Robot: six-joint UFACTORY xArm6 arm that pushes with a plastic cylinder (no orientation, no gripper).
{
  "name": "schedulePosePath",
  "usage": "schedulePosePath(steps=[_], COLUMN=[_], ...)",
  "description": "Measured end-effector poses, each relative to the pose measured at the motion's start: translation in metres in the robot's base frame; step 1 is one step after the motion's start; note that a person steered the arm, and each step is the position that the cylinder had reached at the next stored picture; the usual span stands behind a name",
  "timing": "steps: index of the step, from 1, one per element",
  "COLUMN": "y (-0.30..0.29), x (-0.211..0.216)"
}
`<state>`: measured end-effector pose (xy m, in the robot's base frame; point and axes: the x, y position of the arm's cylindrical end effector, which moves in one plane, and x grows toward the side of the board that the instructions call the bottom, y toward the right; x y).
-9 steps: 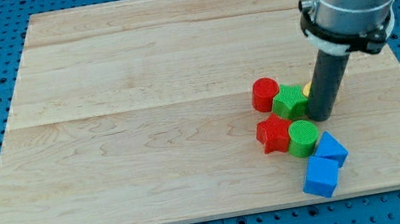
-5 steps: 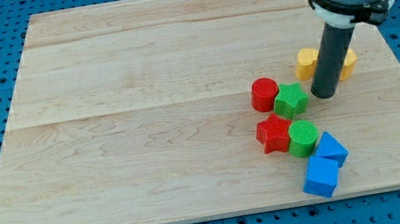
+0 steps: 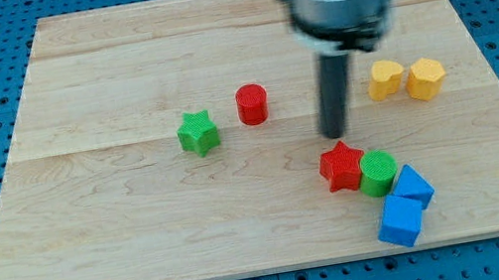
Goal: Separate all the red and green blocks from each other
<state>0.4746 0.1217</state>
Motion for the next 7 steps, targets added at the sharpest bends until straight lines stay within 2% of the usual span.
schedulePosePath(steps=[1, 2, 3, 5, 7], y=[0.031, -0.018, -0.055, -0.036, -0.009], x=[0.032, 0.074, 0.077, 0.093, 0.058])
